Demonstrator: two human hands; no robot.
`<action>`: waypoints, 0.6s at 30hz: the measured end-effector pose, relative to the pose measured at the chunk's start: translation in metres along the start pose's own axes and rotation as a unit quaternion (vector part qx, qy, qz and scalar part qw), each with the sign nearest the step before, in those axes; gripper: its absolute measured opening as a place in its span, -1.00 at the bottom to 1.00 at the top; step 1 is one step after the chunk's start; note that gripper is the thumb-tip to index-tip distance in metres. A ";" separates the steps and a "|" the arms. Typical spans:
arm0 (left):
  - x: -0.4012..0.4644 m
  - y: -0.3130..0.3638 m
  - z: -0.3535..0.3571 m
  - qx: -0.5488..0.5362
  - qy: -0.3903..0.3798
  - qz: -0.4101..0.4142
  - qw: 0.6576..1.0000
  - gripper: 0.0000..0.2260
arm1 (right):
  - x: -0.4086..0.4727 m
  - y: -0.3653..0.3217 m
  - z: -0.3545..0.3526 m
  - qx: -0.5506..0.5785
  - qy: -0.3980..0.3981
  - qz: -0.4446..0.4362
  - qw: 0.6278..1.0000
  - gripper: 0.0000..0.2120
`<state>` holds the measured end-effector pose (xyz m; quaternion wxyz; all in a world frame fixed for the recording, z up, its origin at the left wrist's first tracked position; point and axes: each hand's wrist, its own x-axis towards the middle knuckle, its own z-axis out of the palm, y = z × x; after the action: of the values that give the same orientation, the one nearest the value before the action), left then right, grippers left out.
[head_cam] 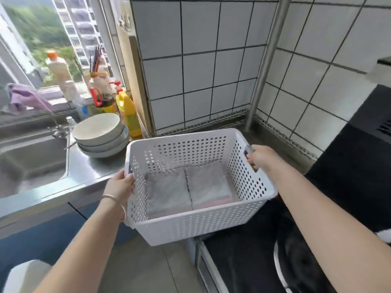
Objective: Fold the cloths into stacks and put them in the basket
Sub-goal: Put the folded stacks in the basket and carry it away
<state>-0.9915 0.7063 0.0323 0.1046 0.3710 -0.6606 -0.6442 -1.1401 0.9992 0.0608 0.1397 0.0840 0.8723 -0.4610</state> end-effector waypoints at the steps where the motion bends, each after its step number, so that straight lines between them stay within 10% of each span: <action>1: 0.006 0.002 0.006 -0.003 0.006 0.002 1.000 -0.76 | 0.007 -0.003 0.001 -0.009 -0.004 -0.011 1.000 -0.78; 15: 0.115 -0.002 0.101 -0.052 -0.021 -0.002 0.998 -0.71 | 0.135 -0.013 -0.001 -0.071 0.066 0.006 0.995 -0.71; 18: 0.122 -0.002 0.115 -0.060 -0.013 -0.009 0.998 -0.65 | 0.137 -0.005 0.001 -0.204 0.060 0.027 0.977 -0.42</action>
<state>-1.1470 0.7192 -0.0284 0.1124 0.3612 -0.6191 -0.6882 -1.2710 0.9984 0.0202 0.1138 0.1046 0.9522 -0.2635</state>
